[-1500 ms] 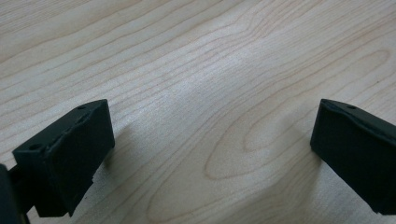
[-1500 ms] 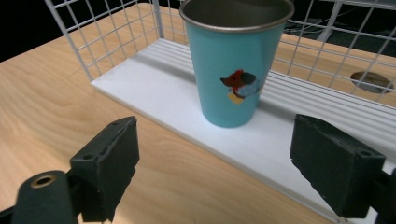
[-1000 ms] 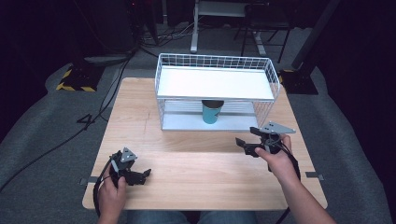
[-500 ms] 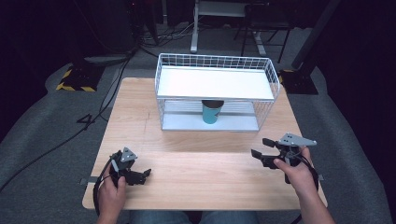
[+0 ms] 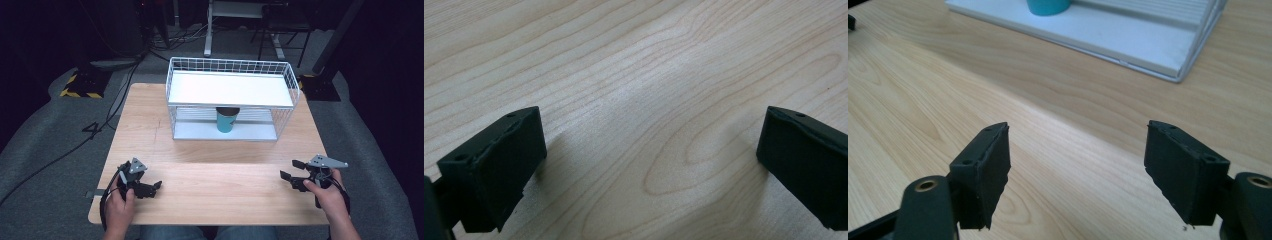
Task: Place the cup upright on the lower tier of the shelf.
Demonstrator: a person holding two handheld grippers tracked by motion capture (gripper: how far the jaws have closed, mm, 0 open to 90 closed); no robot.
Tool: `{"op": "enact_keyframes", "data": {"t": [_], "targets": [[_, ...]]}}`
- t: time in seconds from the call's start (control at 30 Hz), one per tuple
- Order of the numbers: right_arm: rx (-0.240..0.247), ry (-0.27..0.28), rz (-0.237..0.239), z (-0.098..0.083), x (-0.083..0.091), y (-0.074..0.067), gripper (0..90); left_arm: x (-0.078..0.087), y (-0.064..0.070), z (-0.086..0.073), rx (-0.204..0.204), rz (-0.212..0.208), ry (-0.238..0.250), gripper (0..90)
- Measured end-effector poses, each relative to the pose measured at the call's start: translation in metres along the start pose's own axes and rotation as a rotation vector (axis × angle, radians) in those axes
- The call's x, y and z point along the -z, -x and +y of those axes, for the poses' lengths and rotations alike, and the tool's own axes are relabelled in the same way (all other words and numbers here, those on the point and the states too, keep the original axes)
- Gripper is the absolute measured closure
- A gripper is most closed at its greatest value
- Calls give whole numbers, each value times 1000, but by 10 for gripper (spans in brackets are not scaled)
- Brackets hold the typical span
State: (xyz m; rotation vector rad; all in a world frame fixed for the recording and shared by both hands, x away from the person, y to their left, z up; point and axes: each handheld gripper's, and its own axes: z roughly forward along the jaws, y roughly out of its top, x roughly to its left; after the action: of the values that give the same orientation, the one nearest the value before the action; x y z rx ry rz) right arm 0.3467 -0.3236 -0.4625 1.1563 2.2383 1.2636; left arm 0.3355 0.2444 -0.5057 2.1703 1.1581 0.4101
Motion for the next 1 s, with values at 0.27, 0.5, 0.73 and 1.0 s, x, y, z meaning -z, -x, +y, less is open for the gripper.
{"op": "enact_keyframes", "data": {"t": [0.27, 0.5, 0.73, 1.0], "targets": [[-5, -44, -22, -18, -3, 12, 265, 0, -1, 1, -1, 1, -4, 0], [19, -83, -15, -28, -10, 17, 259, 0, -1, 1, 0, 0, 0, 0], [33, -116, -6, -35, -17, 18, 232, 0, -1, 1, 0, 0, 0, 0], [107, -156, -53, -35, -21, 12, 123, 0, -1, 1, -1, 1, -3, 0]]}}
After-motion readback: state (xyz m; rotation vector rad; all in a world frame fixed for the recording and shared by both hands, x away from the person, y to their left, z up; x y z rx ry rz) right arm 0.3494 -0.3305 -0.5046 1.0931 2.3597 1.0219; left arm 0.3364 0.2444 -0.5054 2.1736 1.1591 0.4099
